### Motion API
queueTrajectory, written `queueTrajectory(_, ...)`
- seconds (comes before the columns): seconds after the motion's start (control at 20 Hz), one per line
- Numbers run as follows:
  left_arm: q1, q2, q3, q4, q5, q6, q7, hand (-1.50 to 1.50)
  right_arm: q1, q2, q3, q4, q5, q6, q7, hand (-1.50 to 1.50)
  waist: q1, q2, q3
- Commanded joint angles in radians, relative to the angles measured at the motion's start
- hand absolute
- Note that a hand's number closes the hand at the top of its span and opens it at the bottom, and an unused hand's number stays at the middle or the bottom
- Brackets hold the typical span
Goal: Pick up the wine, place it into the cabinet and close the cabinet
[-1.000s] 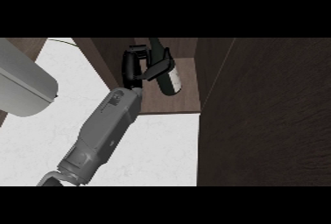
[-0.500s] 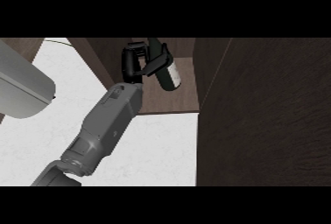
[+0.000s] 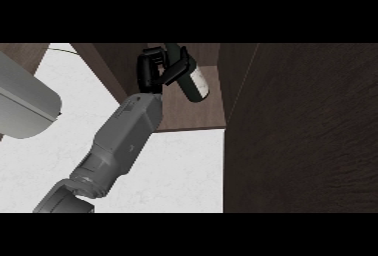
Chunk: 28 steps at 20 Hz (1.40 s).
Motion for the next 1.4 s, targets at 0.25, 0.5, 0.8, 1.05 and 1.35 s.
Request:
queueTrajectory(0.25, -0.033, 0.007, 0.05, 0.105, 0.017, -0.009, -0.048, 1.5, 0.029, -0.018, -0.016, -0.09, -0.062, -0.002, 0.034, -1.5, 0.004, 0.011, -0.005)
queueTrajectory(0.5, -0.044, 0.031, 0.033, 0.148, -0.013, -0.002, -0.028, -1.5, -0.007, -0.011, 0.014, -0.085, -0.015, -0.028, 0.046, -1.5, 0.007, 0.011, -0.006)
queueTrajectory(0.8, -0.064, 0.066, 0.029, 0.184, -0.03, 0.019, -0.015, -1.5, -0.013, 0.011, 0.038, -0.053, -0.001, -0.045, 0.032, -1.5, -0.003, 0.018, -0.006)
queueTrajectory(1.05, -0.032, 0.001, 0.012, 0.205, -0.061, 0.084, -0.072, -1.5, 0.007, 0.005, 0.028, -0.032, -0.006, -0.02, -0.003, -1.5, -0.004, 0.019, -0.006)
queueTrajectory(1.35, 0.045, 0.047, 0.026, 0.208, -0.063, 0.045, -0.131, -1.5, -0.008, -0.023, 0.012, -0.066, -0.034, -0.01, 0.028, -1.5, -0.009, 0.022, -0.007)
